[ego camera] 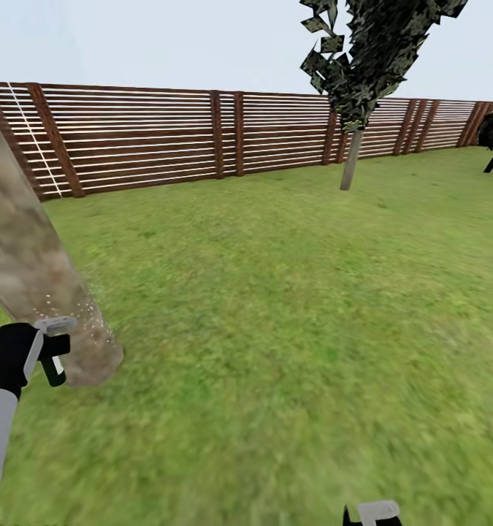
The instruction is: In the garden, pick up the pesticide atomizer on the floor and spray pesticide onto both trees until each tree trunk is fully covered.
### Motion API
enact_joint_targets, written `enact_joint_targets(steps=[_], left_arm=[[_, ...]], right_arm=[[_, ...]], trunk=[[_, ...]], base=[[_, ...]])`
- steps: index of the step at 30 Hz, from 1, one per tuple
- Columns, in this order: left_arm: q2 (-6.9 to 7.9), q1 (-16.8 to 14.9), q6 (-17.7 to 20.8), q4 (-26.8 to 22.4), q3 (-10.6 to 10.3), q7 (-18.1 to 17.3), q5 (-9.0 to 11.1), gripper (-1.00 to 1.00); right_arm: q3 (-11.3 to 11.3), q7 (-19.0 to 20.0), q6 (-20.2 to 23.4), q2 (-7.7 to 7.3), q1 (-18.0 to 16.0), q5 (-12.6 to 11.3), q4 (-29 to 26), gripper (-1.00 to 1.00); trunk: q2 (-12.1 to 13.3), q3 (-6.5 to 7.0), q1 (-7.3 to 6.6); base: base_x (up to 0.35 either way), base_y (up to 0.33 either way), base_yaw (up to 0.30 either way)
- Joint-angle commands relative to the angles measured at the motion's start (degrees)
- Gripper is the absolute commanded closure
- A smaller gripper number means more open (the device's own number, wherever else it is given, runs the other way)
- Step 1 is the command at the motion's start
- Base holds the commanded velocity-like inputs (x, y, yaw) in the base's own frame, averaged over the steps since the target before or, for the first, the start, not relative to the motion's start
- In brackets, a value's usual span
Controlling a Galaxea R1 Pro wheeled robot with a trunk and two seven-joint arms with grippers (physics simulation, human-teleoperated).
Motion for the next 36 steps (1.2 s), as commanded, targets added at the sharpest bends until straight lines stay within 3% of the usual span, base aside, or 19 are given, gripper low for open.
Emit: enact_joint_targets(steps=[1,11,18,32,33,34,36], left_arm=[[-0.09,-0.1,0.2,-0.1,0.1,-0.3,-0.6,1.0],[-0.23,0.0,0.1,-0.1,0.0,-0.3,-0.6,1.0],[-0.23,0.1,-0.3,0.0,0.0,-0.1,-0.6,1.0],[-0.32,1.5,-1.0,0.9,0.2,-0.5,0.0,1.0],[-0.32,2.2,-2.8,1.1,0.2,-0.6,0.1,1.0],[-0.33,3.4,-5.5,1.1,0.2,-1.2,0.1,1.0],[-0.4,6.5,-9.4,1.1,0.0,-10.2,-0.3,1.0]], right_arm=[[-0.4,-0.2,-0.1,0.02,0.0,0.6,0.0,-1.0],[-0.4,-0.2,-0.1,0.02,0.0,0.6,0.0,-1.0],[-0.4,-0.2,-0.1,0.02,0.0,0.6,0.0,-1.0],[-0.4,-0.2,-0.1,0.02,0.0,0.6,0.0,-1.0],[-0.4,-0.2,-0.1,0.02,0.0,0.6,0.0,-1.0],[-0.4,-0.2,-0.1,0.02,0.0,0.6,0.0,-1.0],[-0.4,-0.1,-0.1,0.02,0.0,0.5,0.0,-1.0]], trunk=[[0.0,-0.05,0.01],[0.0,-0.01,0.01],[0.0,0.18,0.01],[0.0,0.18,0.01],[0.0,0.18,0.01],[0.0,0.18,0.01],[0.0,0.18,0.01]], base=[[0.218,-0.209,0.269],[0.201,-0.205,0.079],[-0.212,-0.086,-0.077],[-0.005,0.001,0.27],[0.0,0.0,0.277],[0.0,0.0,0.277],[0.0,0.0,0.277]])
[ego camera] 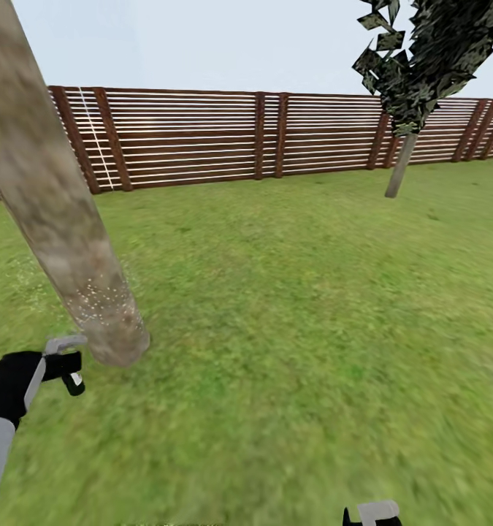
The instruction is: In the garden, pick up the pesticide atomizer on the floor and spray pesticide onto both trees until each tree trunk is fully covered.
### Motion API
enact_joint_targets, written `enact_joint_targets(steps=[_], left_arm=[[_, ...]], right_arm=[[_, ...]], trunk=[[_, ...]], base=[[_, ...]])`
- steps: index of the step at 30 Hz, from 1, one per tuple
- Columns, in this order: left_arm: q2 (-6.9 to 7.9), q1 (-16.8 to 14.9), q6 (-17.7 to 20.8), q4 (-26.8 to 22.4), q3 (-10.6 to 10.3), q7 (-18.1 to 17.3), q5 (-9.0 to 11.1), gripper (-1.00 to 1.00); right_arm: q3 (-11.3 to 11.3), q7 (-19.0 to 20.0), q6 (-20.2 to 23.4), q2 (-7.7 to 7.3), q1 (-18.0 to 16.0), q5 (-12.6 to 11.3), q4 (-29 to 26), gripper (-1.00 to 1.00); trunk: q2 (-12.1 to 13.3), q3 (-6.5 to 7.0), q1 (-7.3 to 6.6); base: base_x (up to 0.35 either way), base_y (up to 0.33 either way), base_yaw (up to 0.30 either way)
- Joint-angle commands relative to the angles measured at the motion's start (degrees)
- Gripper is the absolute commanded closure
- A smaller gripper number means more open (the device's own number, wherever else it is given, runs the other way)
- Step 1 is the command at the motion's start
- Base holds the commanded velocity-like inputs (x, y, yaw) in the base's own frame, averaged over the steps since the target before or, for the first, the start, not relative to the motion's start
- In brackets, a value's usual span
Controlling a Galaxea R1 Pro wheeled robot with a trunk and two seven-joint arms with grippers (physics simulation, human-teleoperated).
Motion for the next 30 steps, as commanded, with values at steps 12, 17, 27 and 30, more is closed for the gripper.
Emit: enact_joint_targets(steps=[12,17,27,30], left_arm=[[0.33,7.0,-20.9,6.1,-29.1,-29.2,-3.4,1.0],[0.01,6.8,-21.3,6.1,-32.6,-34.9,-8.0,1.0],[-0.72,6.9,-21.9,6.0,-36.6,-35.3,-9.1,1.0],[-1.63,6.9,-23.7,6.1,-39.8,-35.3,-9.3,1.0]], right_arm=[[3.8,47.7,11.7,0.46,-12.5,0.7,-13.0,-1.0],[13.0,65.6,14.4,0.53,-15.9,0.4,-21.8,-1.0],[22.2,76.4,14.5,4.35,-18.0,0.4,-22.9,1.0],[22.3,77.6,14.5,6.16,-19.4,0.4,-22.9,1.0]], trunk=[[0.0,-0.04,-0.01],[0.0,-0.04,-0.01],[0.0,-0.04,-0.01],[0.0,-0.04,-0.01]], base=[[0.0,0.0,0.107],[0.0,0.0,0.0],[0.0,0.0,0.0],[0.0,0.0,0.0]])
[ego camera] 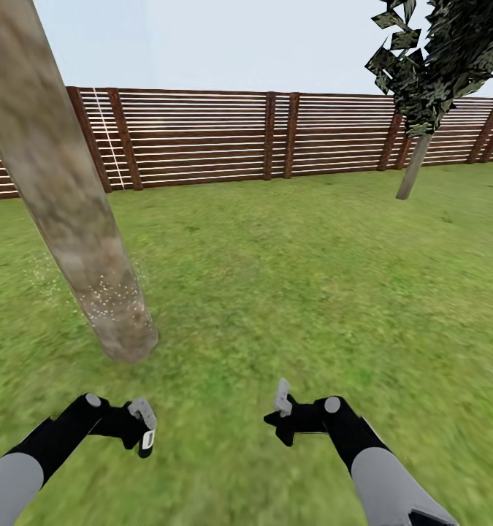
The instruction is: In the garden, pick up the pesticide atomizer on the floor and spray pesticide onto both trees until each tree trunk is fully covered.
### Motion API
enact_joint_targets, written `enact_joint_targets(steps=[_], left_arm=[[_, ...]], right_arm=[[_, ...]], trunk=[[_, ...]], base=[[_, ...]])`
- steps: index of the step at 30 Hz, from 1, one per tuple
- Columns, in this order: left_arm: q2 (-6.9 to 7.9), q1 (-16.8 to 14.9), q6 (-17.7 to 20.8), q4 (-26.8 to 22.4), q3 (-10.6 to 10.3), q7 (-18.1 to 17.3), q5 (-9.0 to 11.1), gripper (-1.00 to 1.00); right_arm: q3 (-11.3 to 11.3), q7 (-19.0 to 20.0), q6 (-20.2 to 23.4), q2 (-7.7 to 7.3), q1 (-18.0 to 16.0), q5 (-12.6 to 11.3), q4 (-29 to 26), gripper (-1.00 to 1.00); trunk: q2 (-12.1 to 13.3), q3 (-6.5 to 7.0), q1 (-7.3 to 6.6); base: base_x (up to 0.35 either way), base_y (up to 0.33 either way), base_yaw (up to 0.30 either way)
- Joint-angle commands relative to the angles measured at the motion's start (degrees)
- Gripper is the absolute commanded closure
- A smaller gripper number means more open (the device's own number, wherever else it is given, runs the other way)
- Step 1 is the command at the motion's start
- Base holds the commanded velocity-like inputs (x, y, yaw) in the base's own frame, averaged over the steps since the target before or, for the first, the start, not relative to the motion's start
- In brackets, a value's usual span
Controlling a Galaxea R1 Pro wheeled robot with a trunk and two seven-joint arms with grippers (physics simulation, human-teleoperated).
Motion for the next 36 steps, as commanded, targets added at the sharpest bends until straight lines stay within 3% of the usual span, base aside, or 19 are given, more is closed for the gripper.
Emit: enact_joint_targets(steps=[1,10,16,19,29,33,36], left_arm=[[-0.13,0.0,0.0,-0.1,-1.6,-0.1,-0.1,1.0],[-4.25,0.0,-0.4,-0.1,-5.9,-0.1,-1.5,1.0],[-6.92,0.0,-0.2,-0.1,-6.1,0.1,-3.0,1.0],[-7.47,0.0,-0.2,-0.1,-6.0,0.3,-4.1,1.0],[-10.92,0.0,0.0,-0.2,-5.9,3.1,-4.4,1.0],[-13.94,0.0,0.4,-0.1,-6.0,8.2,-4.3,1.0],[-15.78,0.0,0.4,0.0,-5.9,8.6,-4.3,1.0]], right_arm=[[-0.5,0.4,-0.3,0.64,-0.3,0.5,-0.1,1.0],[-0.5,2.9,-0.4,2.11,-1.7,0.5,-0.1,1.0],[-0.5,3.6,-0.3,2.11,-2.3,0.5,-1.2,1.0],[-0.4,3.6,-0.3,2.11,-2.6,0.5,-2.3,1.0],[-0.4,3.6,-0.1,2.11,-3.4,0.3,-2.4,1.0],[-0.4,3.8,-0.1,2.11,-3.4,0.3,-2.3,1.0],[-0.4,6.7,-0.2,2.11,-3.4,0.3,-2.3,1.0]], trunk=[[0.0,-0.05,-0.01],[0.0,-0.05,-0.01],[0.0,-0.05,-0.01],[0.0,-0.05,-0.01],[0.0,-0.05,-0.01],[0.0,-0.05,-0.01],[0.0,-0.05,-0.01]], base=[[0.0,0.0,0.0],[0.0,0.0,0.0],[0.0,0.0,0.0],[0.0,0.0,0.0],[0.0,0.0,0.0],[0.0,0.0,0.0],[0.0,0.0,0.0]])
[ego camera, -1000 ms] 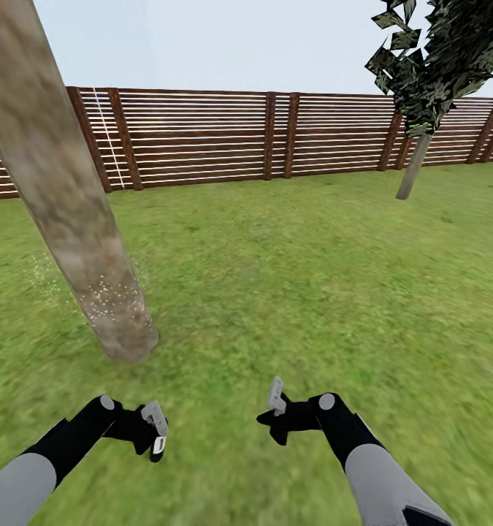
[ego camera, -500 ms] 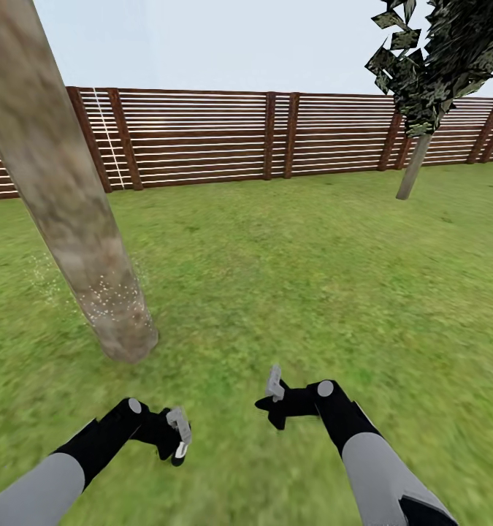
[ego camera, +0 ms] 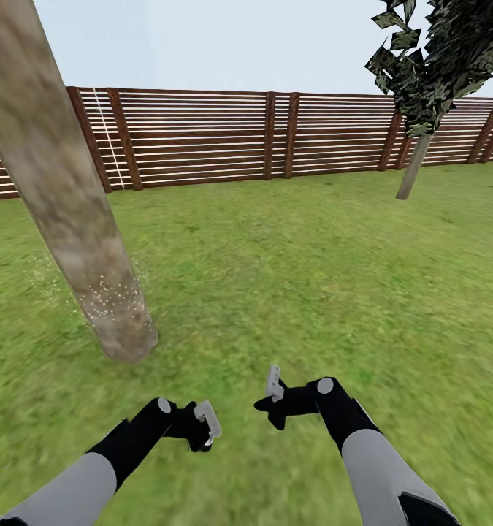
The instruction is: In the garden, pick up the pesticide atomizer on the floor and spray pesticide onto both trees until each tree trunk is fully covered.
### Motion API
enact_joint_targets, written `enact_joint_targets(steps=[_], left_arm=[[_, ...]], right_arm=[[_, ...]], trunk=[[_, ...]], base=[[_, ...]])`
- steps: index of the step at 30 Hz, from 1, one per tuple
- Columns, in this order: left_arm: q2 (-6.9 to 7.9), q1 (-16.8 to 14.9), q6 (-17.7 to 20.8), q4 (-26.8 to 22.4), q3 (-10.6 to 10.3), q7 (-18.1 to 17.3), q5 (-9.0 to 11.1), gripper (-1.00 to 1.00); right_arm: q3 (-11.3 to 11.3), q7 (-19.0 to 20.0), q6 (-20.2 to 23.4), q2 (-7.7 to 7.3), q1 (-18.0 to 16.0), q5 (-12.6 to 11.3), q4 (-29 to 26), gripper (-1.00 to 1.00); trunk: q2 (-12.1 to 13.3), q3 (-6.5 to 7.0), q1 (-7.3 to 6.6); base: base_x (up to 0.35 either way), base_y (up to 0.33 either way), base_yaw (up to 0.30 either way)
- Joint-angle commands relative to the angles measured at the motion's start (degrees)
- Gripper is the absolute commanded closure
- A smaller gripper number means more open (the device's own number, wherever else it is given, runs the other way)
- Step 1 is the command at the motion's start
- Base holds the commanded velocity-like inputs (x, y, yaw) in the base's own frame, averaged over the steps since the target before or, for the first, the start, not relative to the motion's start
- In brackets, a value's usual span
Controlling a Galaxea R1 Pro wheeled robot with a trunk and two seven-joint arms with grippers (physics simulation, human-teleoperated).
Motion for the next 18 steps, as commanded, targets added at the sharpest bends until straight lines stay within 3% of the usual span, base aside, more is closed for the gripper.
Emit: enact_joint_targets(steps=[1,11,15,18], left_arm=[[-0.59,0.0,0.3,-0.1,-0.2,-0.2,-0.3,1.0],[-2.63,0.0,0.2,-0.1,-0.3,-0.4,-0.3,1.0],[-3.54,0.0,0.2,-0.1,-3.0,-0.6,-0.2,1.0],[-4.53,0.0,0.2,-0.1,-3.6,-0.6,-0.2,1.0]], right_arm=[[-0.5,0.5,-0.5,0.1,0.0,0.6,-0.1,1.0],[-0.5,3.0,-0.6,0.1,0.0,0.5,-0.2,1.0],[-0.5,3.0,-0.6,0.1,0.0,0.5,-0.2,1.0],[-0.5,3.0,-0.6,0.1,0.0,0.5,-0.2,1.0]], trunk=[[0.0,-0.05,-0.01],[0.0,-0.05,-0.01],[0.0,-0.05,-0.01],[0.0,-0.05,-0.01]], base=[[0.0,0.0,0.0],[0.0,0.0,0.0],[0.0,0.0,0.0],[0.0,0.0,0.0]])
